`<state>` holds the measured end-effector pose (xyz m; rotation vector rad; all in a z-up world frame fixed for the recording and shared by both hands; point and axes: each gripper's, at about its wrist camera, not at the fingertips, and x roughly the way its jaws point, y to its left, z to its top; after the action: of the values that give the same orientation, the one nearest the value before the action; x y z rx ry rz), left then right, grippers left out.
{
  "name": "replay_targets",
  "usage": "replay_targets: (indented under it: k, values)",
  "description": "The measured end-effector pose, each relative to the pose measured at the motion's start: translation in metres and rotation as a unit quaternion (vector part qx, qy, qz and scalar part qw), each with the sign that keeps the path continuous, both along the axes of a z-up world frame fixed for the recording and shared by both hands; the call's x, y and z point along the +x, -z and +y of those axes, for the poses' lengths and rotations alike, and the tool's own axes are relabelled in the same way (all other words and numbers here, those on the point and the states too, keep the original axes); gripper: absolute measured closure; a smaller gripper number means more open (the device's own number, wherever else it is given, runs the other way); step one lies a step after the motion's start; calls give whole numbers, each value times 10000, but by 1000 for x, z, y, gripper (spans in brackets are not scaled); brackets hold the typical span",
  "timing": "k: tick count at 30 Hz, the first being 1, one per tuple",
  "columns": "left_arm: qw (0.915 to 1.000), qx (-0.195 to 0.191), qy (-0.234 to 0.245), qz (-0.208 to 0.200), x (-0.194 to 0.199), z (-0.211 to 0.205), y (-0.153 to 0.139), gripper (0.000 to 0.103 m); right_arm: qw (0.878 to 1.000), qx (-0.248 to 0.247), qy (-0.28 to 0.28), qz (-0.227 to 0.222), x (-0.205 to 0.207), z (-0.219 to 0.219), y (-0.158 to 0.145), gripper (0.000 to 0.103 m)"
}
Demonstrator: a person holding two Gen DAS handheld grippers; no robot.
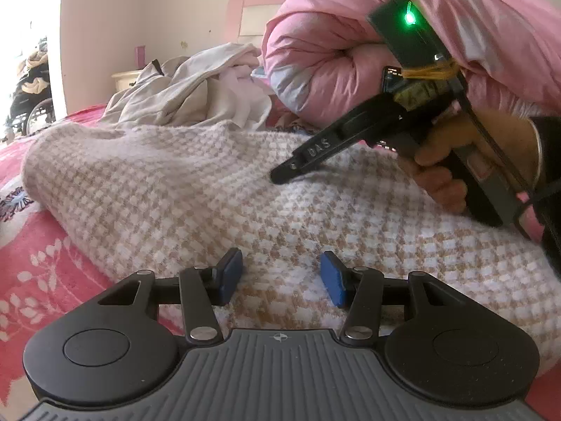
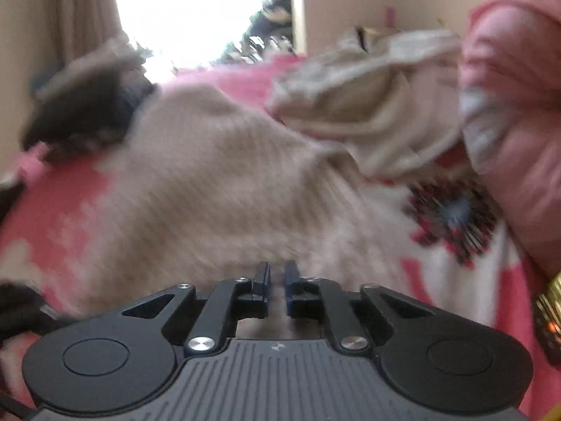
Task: Fold clothes
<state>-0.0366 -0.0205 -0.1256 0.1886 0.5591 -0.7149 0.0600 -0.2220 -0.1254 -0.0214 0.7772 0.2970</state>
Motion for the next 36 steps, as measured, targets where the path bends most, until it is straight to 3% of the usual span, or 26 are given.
replay_targets:
  k: [3,6,8,11,17,22,25,30,34,36]
  values:
    - [9998,-67,-148,-68,0,5,-10,53,9996,163,174,-126,-11,-9,-12,95]
    - [9997,-150,-184,30,0,6,-14,53,9995,115,-79,-292,-28,-6,-24,95]
    - [9998,-5,-67,190,-1,-1,-5,53,9996,-187,-140,-169,-33,-4,-17,95]
    - [9994,293,-99,-142,-11,-13,4,52,9996,-261,-111,97,-30,-7,3,96]
    - [9996,201,-112,-187,-21,-6,-11,53,9996,22,-269,-128,-56,-4,-33,92]
    - [9986,466,-4,-264,-28,-11,7,52,9992,-86,-198,350,-65,-11,-10,95]
    - [9993,346,-110,-119,-26,-9,-2,52,9988,51,-21,489,-61,-15,-8,95]
    - [9994,219,-239,-105,-27,4,-10,52,9994,-144,-247,215,-66,-1,-28,91]
    - [9995,144,-295,41,-22,6,6,52,9979,-401,-168,490,-65,-2,-10,92]
    - [9993,109,-340,114,-21,6,3,52,9982,-249,-55,548,-64,-8,-9,94]
